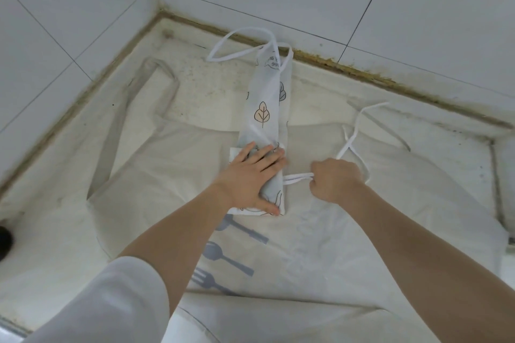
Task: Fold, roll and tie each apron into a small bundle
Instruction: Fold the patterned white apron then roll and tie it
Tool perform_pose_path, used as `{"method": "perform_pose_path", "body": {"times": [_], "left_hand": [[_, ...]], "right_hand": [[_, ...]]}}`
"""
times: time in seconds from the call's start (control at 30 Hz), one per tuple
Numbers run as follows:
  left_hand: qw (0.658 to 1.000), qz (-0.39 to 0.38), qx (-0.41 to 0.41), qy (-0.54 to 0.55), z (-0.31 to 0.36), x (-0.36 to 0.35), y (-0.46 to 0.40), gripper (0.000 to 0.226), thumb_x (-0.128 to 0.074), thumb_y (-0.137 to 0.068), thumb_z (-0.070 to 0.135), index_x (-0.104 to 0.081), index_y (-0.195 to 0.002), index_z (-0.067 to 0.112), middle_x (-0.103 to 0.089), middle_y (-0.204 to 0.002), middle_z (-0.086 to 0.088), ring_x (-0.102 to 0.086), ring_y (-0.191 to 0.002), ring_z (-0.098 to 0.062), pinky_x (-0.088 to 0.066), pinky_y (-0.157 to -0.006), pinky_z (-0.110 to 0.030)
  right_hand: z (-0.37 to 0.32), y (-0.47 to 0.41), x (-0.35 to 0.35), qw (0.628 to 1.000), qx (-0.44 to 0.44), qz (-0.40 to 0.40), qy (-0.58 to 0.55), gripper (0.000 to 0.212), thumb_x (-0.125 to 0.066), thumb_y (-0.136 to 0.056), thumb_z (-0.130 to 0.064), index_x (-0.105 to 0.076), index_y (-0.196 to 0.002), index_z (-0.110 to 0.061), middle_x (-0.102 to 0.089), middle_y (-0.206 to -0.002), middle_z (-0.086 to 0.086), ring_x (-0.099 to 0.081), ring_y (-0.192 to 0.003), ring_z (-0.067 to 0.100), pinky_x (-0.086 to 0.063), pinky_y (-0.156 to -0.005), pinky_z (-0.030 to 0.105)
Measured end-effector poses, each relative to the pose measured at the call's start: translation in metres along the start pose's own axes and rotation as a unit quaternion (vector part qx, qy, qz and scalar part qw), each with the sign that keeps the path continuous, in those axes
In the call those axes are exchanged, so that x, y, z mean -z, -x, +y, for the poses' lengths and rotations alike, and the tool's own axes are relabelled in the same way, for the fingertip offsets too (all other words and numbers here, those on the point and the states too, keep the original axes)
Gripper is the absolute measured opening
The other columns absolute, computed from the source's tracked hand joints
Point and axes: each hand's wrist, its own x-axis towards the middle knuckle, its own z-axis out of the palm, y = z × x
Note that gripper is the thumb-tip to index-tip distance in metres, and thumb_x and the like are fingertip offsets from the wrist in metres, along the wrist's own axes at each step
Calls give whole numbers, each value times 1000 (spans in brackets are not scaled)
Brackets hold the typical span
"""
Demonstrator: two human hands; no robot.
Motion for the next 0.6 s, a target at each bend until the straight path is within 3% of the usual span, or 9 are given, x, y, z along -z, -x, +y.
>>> {"method": "perform_pose_path", "body": {"times": [0.07,0.13,0.2,0.3,0.37,0.43,0.5,0.6], "left_hand": [[999,16,-10,27,1,2,-1,122,-21,-56,88,-1,-150,13,5,-158,-1,1,-146,-19,12,-115,-37],[998,51,8,40,5,5,4,127,-36,-56,88,-10,-148,4,-7,-157,-11,-10,-144,-26,2,-117,-39],[993,84,70,32,7,6,9,132,-36,-51,91,-11,-147,3,-13,-154,-17,-15,-140,-34,-4,-114,-49],[978,88,181,53,16,7,16,134,-37,-43,93,5,-147,20,3,-154,-13,-8,-140,-44,-9,-107,-66],[955,61,266,113,24,5,18,134,-46,-45,89,21,-142,26,23,-153,-12,3,-141,-46,-10,-109,-63],[935,70,301,174,29,-1,20,138,-51,-46,85,18,-145,17,19,-153,-19,5,-141,-45,-13,-114,-57],[941,67,277,181,29,-2,22,138,-57,-51,81,12,-148,11,27,-150,-15,11,-142,-42,-9,-117,-51],[954,54,236,175,27,0,21,131,-61,-61,75,14,-148,12,38,-145,-4,23,-140,-36,1,-116,-41]], "right_hand": [[-18,1,11,997,1,69,-41,26,-41,-91,-26,-47,-113,-13,-60,-108,9,-58,-100,31,-38,-70,32],[-39,-5,11,985,46,139,-95,34,-39,-94,-27,-44,-123,-9,-56,-116,10,-52,-109,30,-40,-81,35],[-53,-18,0,975,98,115,-164,43,-37,-98,-25,-36,-136,-4,-47,-131,13,-40,-121,29,-31,-98,35],[-64,-27,-11,951,53,90,-289,51,-44,-98,-24,-28,-141,-1,-38,-137,16,-35,-126,30,-24,-101,31],[-69,-25,-12,928,4,98,-359,55,-53,-94,-23,-30,-140,-3,-33,-138,18,-34,-125,33,-23,-102,31],[-70,-24,-12,911,-15,87,-403,60,-58,-91,-20,-29,-142,-7,-28,-139,19,-32,-127,34,-22,-106,31],[-65,-25,-13,892,-11,77,-446,66,-61,-89,-14,-27,-145,-16,-29,-138,17,-33,-127,32,-23,-108,31],[-52,-25,-15,892,17,67,-446,50,-52,-92,-7,-41,-139,-15,-35,-139,13,-38,-129,24,-23,-102,16]]}}
